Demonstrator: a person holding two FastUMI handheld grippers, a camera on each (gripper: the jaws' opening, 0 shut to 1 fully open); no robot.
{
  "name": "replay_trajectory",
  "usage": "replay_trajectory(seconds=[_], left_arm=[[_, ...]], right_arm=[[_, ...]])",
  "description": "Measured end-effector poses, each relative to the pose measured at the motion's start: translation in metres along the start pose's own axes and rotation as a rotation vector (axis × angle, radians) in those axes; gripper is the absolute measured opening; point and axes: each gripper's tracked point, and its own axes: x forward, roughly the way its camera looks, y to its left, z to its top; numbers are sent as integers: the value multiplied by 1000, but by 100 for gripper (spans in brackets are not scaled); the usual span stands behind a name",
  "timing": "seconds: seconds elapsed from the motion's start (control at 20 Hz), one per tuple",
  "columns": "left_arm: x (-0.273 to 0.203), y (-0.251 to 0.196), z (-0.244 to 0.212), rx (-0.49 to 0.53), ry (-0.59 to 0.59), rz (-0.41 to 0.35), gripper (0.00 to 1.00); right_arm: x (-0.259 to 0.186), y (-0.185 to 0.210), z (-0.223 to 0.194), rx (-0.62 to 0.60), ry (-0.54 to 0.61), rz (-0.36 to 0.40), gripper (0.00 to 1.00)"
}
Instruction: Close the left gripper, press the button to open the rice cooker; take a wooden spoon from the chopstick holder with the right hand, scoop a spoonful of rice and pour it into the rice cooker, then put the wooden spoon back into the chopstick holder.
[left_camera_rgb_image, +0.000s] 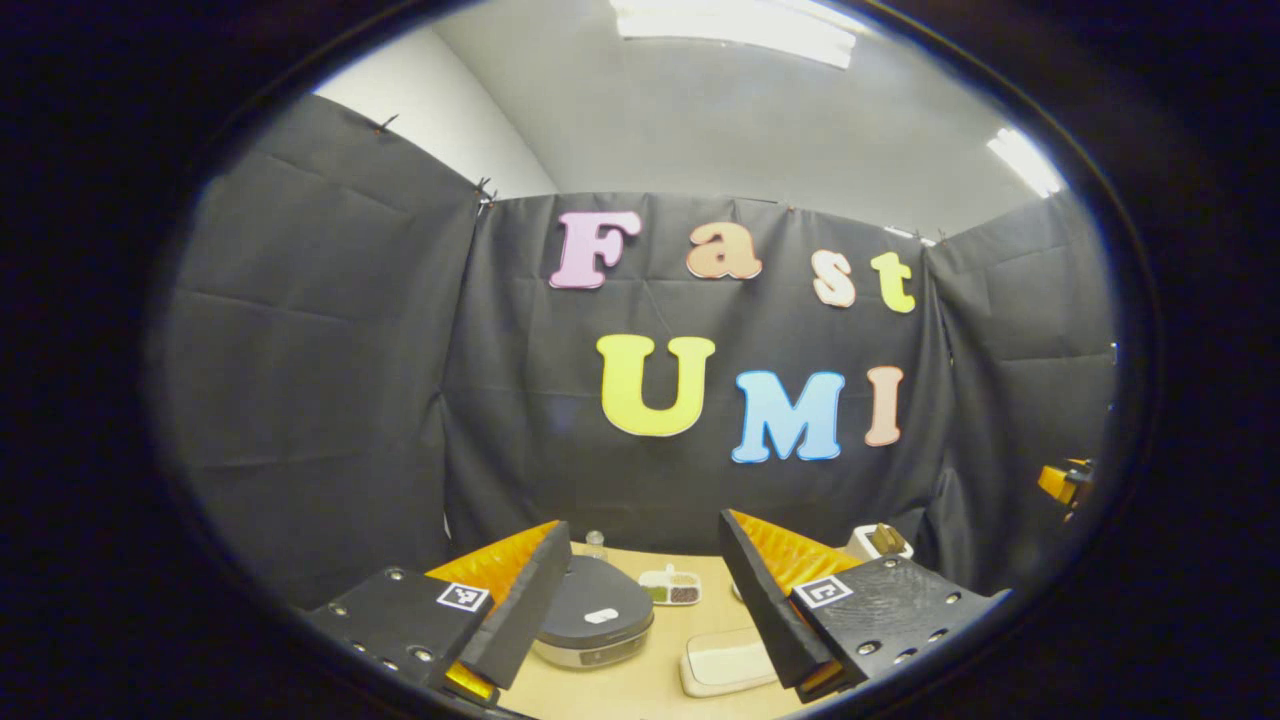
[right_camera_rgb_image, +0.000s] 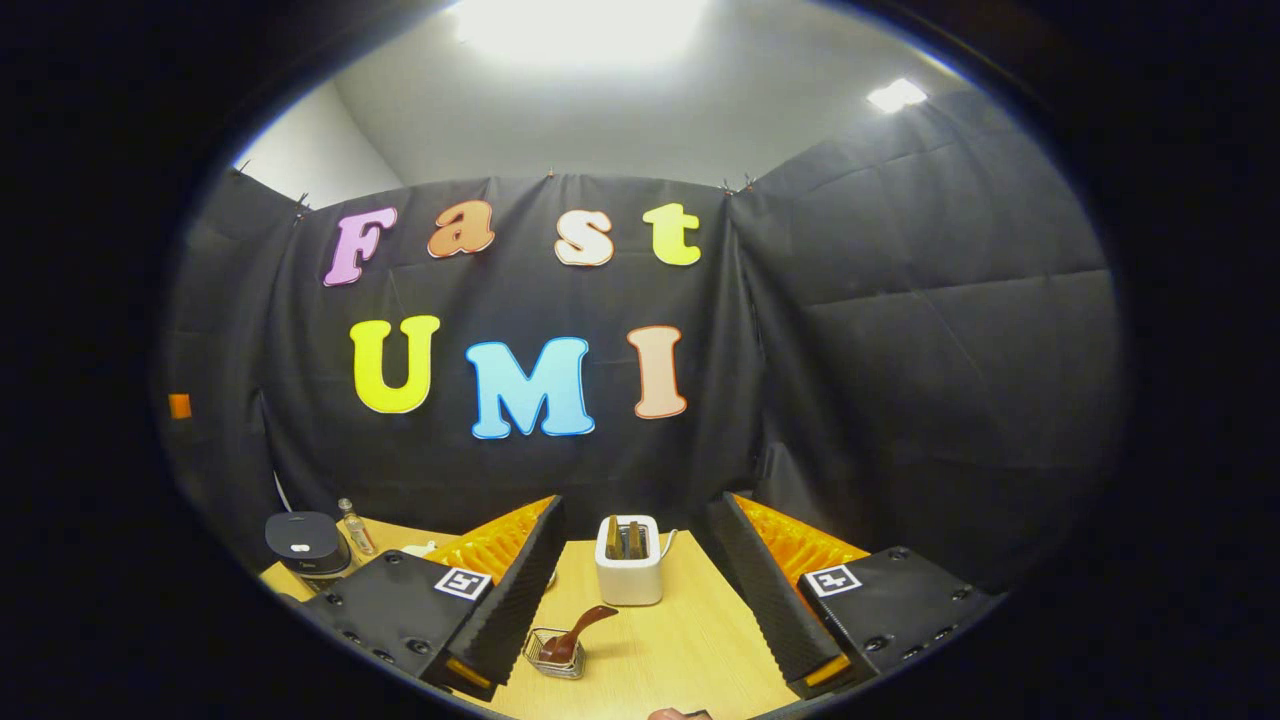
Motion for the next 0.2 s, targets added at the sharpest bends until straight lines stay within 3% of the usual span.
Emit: replay_trajectory(seconds=[0.2], left_arm=[[-9, 16, -10, 10, 3, -17, 96]], right_arm=[[-26, -1, -5, 34, 41, -28, 98]])
